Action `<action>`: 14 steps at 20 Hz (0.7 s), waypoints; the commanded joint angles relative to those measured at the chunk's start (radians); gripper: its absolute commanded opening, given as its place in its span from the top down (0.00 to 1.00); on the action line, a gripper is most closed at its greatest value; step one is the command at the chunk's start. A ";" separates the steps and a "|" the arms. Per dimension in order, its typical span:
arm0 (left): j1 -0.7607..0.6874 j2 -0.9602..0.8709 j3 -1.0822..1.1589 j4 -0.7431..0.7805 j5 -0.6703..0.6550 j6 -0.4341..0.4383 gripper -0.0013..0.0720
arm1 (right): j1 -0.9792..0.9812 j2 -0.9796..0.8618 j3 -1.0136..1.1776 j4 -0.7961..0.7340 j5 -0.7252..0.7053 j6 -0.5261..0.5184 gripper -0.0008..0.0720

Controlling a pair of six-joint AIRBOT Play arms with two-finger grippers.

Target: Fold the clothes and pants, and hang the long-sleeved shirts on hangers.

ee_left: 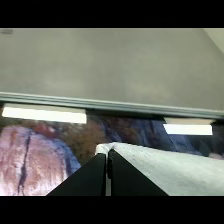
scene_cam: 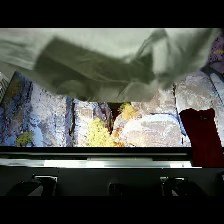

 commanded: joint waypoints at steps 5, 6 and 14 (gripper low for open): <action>0.001 0.037 -0.020 0.140 -0.066 -0.148 0.95 | 0.001 -0.018 0.020 -0.095 0.024 0.066 0.94; 0.001 0.002 -0.040 0.138 -0.079 -0.148 0.95 | 0.001 -0.071 0.020 -0.104 0.025 0.095 0.94; 0.035 -0.629 -0.102 0.086 0.021 -0.133 0.95 | 0.001 -0.699 0.020 -0.023 -0.078 0.210 0.94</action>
